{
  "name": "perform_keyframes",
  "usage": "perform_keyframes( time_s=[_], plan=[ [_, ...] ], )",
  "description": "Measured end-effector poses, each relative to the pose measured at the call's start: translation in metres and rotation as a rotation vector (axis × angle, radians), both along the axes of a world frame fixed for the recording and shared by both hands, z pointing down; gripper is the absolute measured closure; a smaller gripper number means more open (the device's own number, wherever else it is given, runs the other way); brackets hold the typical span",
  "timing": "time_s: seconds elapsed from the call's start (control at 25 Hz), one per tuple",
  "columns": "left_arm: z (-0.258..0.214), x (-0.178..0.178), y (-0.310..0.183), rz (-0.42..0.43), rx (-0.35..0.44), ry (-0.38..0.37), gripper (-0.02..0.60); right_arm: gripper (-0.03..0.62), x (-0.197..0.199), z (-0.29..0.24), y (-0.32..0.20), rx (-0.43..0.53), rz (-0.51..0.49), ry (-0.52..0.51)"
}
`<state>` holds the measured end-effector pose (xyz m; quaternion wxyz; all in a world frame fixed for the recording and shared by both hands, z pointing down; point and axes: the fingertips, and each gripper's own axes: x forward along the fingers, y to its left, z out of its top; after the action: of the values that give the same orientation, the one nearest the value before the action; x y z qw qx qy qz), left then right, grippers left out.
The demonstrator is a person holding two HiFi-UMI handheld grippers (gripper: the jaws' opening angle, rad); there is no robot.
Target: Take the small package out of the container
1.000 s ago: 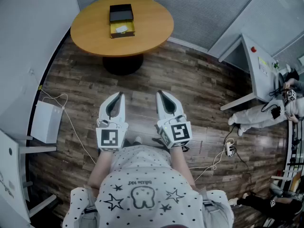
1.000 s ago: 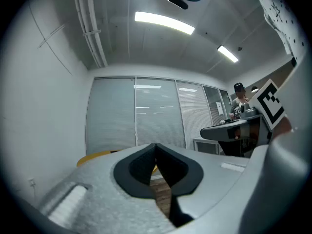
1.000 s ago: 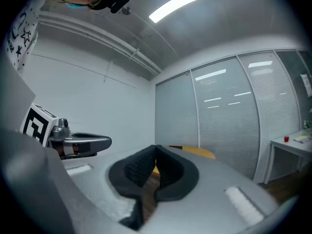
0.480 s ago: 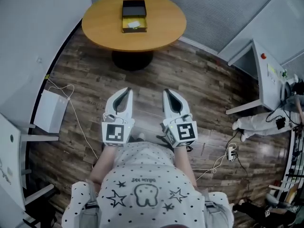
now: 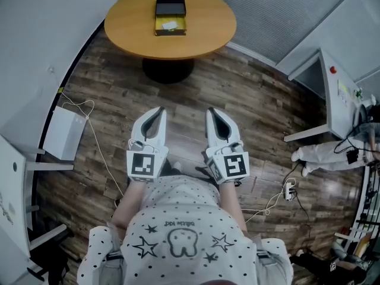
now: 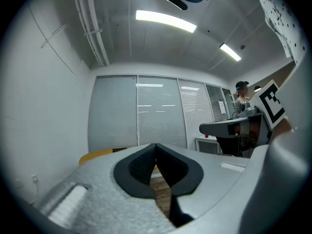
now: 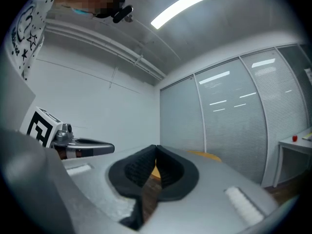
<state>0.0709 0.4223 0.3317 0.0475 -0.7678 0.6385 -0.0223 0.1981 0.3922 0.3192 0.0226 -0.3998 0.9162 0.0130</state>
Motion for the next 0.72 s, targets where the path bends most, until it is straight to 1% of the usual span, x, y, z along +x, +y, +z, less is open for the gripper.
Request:
perform_keyframes(
  time_s=[0.24,0.4,0.52,0.6,0.72],
  plan=[
    [0.006,-0.007,-0.001,-0.017,-0.022,0.001,0.575,0.591,0.006,-0.006,-0.001,-0.026,-0.038,-0.108],
    [0.004,-0.014,-0.010,-0.020,-0.026,-0.010,0.575,0.591,0.003,-0.005,-0.009,-0.037,-0.054,-0.126],
    [0.004,-0.018,-0.018,-0.021,-0.025,0.004,0.575,0.591,0.002,0.002,-0.020,-0.057,-0.033,-0.104],
    [0.004,-0.019,-0.025,-0.013,-0.029,0.015,0.575,0.591,-0.001,0.007,-0.026,-0.060,-0.027,-0.070],
    [0.004,-0.023,-0.040,-0.002,-0.032,0.027,0.575,0.589,-0.011,0.014,-0.037,-0.067,-0.052,-0.003]
  ],
)
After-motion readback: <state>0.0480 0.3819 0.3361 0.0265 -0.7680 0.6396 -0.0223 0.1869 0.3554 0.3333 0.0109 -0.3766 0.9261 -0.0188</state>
